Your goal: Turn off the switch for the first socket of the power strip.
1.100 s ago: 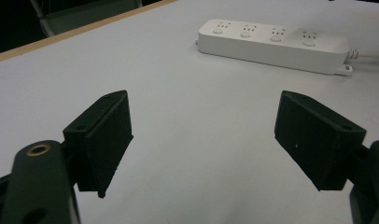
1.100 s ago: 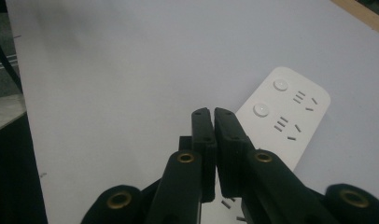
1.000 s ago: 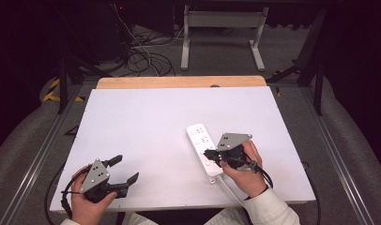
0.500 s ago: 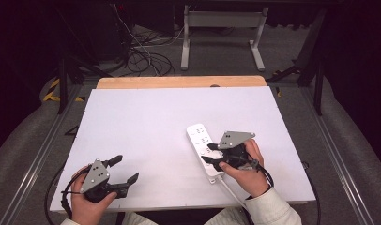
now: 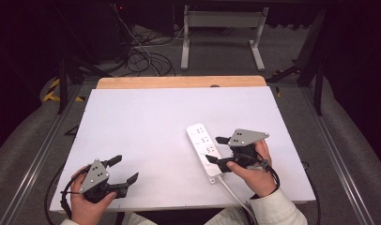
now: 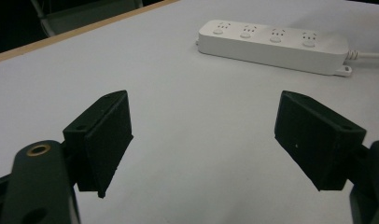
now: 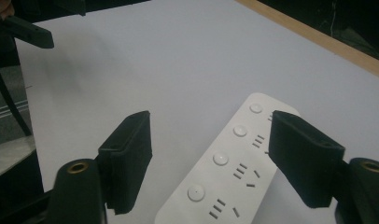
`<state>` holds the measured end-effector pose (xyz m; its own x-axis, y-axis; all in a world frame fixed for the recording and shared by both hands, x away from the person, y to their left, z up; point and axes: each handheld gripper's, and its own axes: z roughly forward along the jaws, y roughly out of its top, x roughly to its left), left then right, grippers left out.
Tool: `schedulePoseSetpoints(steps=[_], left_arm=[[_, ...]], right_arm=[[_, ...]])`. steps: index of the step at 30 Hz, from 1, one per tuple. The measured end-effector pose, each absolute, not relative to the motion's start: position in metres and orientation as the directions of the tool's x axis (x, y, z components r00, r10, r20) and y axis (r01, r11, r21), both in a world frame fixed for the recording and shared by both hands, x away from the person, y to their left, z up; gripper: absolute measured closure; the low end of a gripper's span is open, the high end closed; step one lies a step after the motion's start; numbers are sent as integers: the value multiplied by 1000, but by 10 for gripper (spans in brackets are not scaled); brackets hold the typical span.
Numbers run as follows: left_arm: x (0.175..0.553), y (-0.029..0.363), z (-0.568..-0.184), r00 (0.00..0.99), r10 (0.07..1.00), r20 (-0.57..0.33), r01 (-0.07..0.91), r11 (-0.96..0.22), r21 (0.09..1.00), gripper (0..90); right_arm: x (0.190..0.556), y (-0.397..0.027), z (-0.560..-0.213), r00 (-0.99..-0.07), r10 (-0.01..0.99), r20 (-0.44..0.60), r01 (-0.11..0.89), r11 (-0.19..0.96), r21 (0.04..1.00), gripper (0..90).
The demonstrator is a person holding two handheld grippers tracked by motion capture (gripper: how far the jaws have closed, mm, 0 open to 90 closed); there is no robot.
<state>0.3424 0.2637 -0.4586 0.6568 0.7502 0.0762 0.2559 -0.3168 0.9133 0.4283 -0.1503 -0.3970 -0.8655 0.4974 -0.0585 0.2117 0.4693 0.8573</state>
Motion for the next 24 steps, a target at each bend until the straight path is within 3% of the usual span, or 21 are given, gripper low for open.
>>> schedulePoseSetpoints(steps=[6, 7, 24], left_arm=[[342, 264, -458, 657, 751, 67, 261, -310, 914, 192], [342, 264, -458, 657, 750, 70, 259, -313, 914, 192], [342, 266, -457, 664, 747, 43, 277, -298, 913, 192]], right_arm=[[426, -169, -396, -847, 528, -59, 209, 434, 876, 225], [426, -177, -398, -848, 527, -61, 204, 430, 879, 172], [425, -234, -429, -792, 611, -4, 247, 326, 912, 124]])
